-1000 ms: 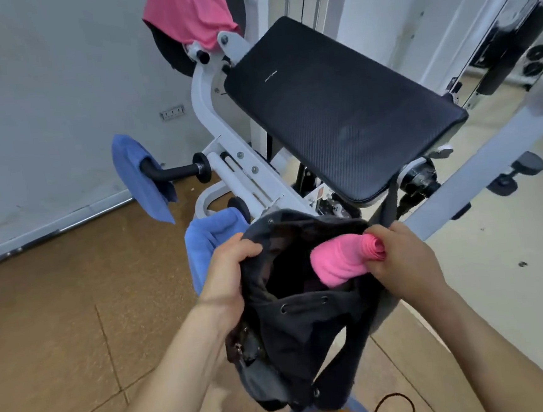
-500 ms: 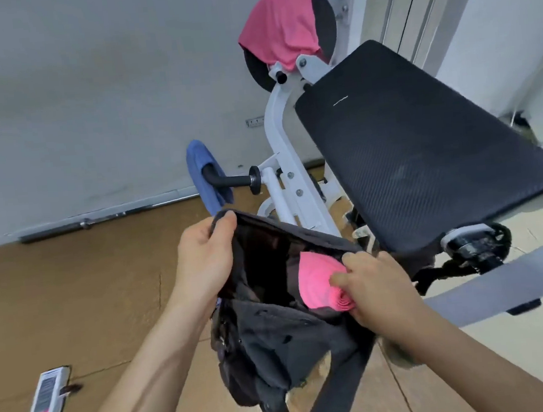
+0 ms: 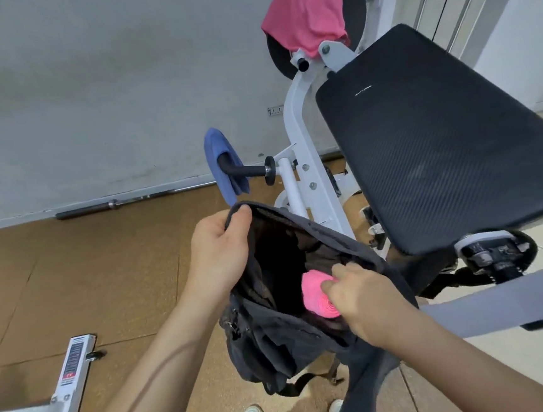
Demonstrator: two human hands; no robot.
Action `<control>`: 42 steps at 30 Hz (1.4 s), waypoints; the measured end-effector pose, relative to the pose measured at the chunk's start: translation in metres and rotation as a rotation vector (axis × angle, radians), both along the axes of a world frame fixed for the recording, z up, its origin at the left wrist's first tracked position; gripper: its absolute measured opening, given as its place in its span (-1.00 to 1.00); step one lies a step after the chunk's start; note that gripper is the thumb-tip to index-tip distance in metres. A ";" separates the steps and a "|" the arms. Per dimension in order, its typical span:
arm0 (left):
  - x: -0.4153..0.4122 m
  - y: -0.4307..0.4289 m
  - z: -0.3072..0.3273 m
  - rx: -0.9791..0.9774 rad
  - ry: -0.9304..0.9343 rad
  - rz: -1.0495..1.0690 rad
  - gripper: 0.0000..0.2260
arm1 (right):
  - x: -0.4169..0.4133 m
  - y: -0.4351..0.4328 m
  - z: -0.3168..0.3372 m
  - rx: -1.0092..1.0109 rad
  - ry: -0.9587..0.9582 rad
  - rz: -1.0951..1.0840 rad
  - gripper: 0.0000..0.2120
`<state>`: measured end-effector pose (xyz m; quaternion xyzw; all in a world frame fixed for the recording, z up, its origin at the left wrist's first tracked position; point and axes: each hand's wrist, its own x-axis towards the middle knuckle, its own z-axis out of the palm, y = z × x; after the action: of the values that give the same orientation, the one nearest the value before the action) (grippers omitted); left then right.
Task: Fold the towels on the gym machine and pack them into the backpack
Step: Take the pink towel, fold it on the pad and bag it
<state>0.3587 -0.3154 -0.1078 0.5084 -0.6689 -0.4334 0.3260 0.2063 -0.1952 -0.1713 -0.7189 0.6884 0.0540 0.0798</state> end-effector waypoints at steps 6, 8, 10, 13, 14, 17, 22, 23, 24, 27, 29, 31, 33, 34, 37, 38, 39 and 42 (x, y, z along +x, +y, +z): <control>-0.007 0.008 0.001 0.121 0.047 -0.056 -0.55 | 0.005 -0.015 0.015 -0.073 -0.140 -0.082 -0.71; -0.007 0.010 0.002 0.183 0.102 -0.071 -0.51 | 0.017 -0.019 0.007 -0.106 -0.236 -0.094 -0.80; -0.005 0.012 0.004 0.237 0.157 -0.068 -0.48 | 0.027 -0.022 -0.004 -0.063 -0.285 -0.179 -0.86; -0.005 0.014 0.006 0.273 0.213 -0.016 -0.56 | 0.039 -0.021 -0.021 0.049 -0.227 -0.280 -0.57; -0.005 0.015 0.006 0.283 0.227 0.005 -0.60 | 0.040 -0.018 -0.024 0.060 -0.219 -0.299 -0.45; -0.005 0.021 0.004 0.326 0.243 0.061 -0.62 | 0.032 0.000 -0.013 -0.095 -0.384 -0.314 -0.55; -0.006 0.025 -0.002 0.435 0.284 0.160 -0.68 | 0.031 0.037 0.024 0.174 -0.958 -0.160 -0.57; -0.008 0.027 -0.002 0.453 0.287 0.167 -0.65 | 0.037 0.041 0.021 0.109 -0.810 -0.111 -0.61; -0.010 0.028 -0.002 0.472 0.295 0.169 -0.64 | 0.041 0.042 0.016 -0.005 -0.731 -0.109 -0.67; -0.014 0.028 0.003 0.540 0.400 0.173 -0.73 | 0.037 0.048 0.017 -0.250 -1.029 -0.316 -0.66; -0.020 0.027 0.005 0.569 0.507 0.129 -0.81 | 0.016 0.051 0.025 -0.379 -1.236 -0.534 -0.60; -0.031 0.033 0.002 0.604 0.501 0.031 -0.84 | -0.011 0.053 0.028 -0.523 -1.185 -0.656 -0.60; -0.042 0.043 -0.009 0.589 0.320 -0.052 -0.82 | -0.035 0.052 0.030 -0.601 -1.040 -0.739 -0.65; -0.046 0.044 -0.016 0.533 0.170 -0.076 -0.79 | -0.045 0.052 0.029 -0.631 -1.003 -0.776 -0.67; -0.046 0.039 -0.049 0.410 -0.170 -0.037 -0.76 | -0.056 0.059 0.031 -0.653 -0.984 -0.716 -0.58; -0.046 0.039 -0.058 0.473 -0.150 -0.033 -0.81 | -0.055 0.060 0.030 -0.630 -0.979 -0.649 -0.55; -0.047 0.040 -0.068 0.571 -0.084 -0.027 -0.87 | -0.052 0.061 0.029 -0.586 -0.963 -0.592 -0.53; -0.061 0.035 -0.087 0.671 0.116 0.038 -0.91 | -0.051 0.058 0.019 -0.455 -0.718 -0.548 -0.52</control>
<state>0.2978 -0.2805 -0.1944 0.5742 -0.4598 -0.6515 0.1858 0.1550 -0.1369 -0.1527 -0.4844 0.7751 -0.3710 0.1640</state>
